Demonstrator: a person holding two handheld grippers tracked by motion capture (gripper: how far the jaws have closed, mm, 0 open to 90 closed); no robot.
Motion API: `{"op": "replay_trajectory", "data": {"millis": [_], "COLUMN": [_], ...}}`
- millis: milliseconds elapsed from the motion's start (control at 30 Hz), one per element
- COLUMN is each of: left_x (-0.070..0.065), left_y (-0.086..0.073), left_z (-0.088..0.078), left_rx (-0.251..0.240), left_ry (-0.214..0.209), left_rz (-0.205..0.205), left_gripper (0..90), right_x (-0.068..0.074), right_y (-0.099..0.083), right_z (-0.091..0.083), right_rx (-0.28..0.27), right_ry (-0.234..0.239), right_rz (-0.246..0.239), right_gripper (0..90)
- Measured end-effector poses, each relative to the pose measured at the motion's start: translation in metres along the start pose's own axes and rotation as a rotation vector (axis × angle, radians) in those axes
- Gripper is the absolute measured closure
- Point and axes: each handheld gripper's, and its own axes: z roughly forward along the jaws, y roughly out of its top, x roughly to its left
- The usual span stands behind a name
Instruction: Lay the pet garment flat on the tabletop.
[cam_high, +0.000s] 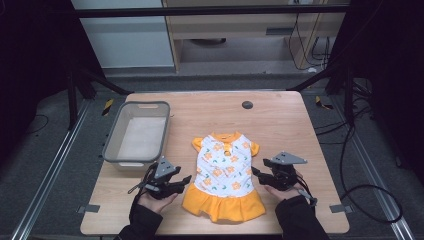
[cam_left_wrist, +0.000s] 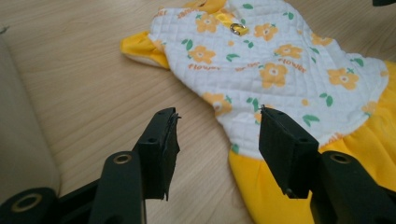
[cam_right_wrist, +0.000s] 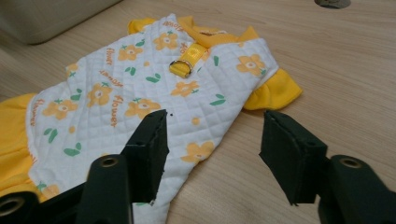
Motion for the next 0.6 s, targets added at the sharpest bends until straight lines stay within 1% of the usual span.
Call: {"op": "replay_trajectory", "data": {"millis": [67,200,300,400,467,500,600], "left_x": [0.002,0.007,0.011,0.018,0.024,0.027,0.035], "left_y": [-0.006,-0.017,-0.026,-0.035,-0.041,-0.043,-0.051], "left_z": [-0.007,-0.018,-0.024,-0.029,-0.035,-0.037,-0.043], "left_rx": [0.002,0.01,0.019,0.037,0.04,0.039,0.046], "left_ry": [0.002,0.021,0.036,0.067,0.101,0.112,0.141], "left_rz": [-0.011,-0.035,-0.051,-0.062,-0.07,-0.08,-0.093], "left_gripper": [43.8,40.4,37.6,35.0,33.9,33.4,32.6], "right_x": [-0.001,-0.004,-0.009,-0.016,-0.021,-0.024,-0.032], "right_y": [-0.002,-0.007,-0.012,-0.018,-0.021,-0.023,-0.028], "right_z": [-0.004,-0.011,-0.015,-0.019,-0.022,-0.023,-0.026], "right_rx": [-0.008,-0.009,0.001,0.003,0.003,0.003,0.006], "right_ry": [0.001,-0.008,-0.029,-0.055,-0.07,-0.076,-0.1], "right_rz": [0.003,0.012,0.013,0.025,0.04,0.05,0.07], "right_gripper": [36.2,29.5,25.5,22.0,19.2,18.2,15.9]}}
